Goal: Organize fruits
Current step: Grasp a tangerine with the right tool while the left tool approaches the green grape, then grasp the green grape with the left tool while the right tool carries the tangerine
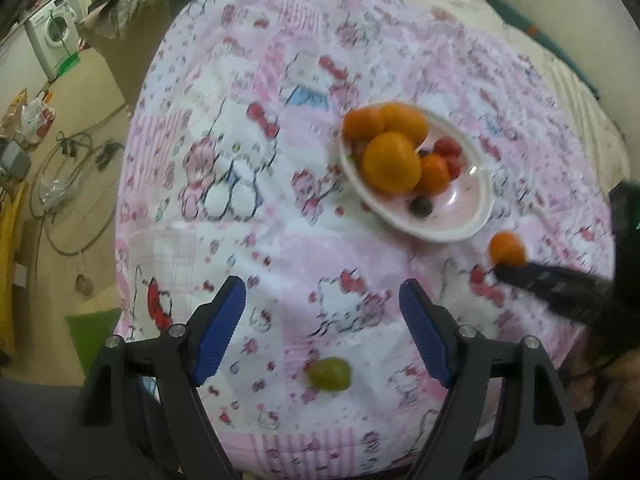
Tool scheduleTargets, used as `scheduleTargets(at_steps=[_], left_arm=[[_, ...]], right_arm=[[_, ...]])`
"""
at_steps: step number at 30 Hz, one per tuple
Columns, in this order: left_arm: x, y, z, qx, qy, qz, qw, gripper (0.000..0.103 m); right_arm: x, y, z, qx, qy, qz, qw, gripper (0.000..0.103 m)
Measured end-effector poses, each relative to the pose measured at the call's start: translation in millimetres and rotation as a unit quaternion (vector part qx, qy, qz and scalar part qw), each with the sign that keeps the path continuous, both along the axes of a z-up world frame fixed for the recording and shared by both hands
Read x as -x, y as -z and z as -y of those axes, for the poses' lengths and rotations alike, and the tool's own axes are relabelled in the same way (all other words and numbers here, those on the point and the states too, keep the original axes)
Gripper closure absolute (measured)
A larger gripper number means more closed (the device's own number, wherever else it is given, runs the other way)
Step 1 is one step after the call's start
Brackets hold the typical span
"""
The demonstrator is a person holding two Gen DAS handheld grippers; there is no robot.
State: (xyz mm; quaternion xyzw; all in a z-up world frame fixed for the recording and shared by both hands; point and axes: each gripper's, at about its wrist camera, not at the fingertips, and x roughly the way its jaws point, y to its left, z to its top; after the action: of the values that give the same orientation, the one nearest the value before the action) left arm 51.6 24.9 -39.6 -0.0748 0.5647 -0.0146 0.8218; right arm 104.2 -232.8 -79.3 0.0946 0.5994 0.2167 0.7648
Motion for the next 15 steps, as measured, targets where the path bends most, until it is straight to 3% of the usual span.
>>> scheduleTargets(at_steps=[8, 12, 14, 15], left_arm=[[13, 30, 8, -0.004, 0.05, -0.06, 0.9969, 0.028], [22, 52, 24, -0.031, 0.085, -0.101, 0.9908, 0.03], [26, 60, 31, -0.05, 0.096, -0.11, 0.988, 0.046], [26, 62, 33, -0.05, 0.101, -0.114, 0.9871, 0.046]], right_arm=[[-1, -11, 2, -0.023, 0.013, 0.005, 1.0, 0.06], [-3, -8, 0, -0.023, 0.014, -0.001, 1.0, 0.06], [-3, -7, 0, -0.021, 0.014, -0.002, 1.0, 0.06], [-3, -7, 0, -0.02, 0.014, -0.003, 1.0, 0.06]])
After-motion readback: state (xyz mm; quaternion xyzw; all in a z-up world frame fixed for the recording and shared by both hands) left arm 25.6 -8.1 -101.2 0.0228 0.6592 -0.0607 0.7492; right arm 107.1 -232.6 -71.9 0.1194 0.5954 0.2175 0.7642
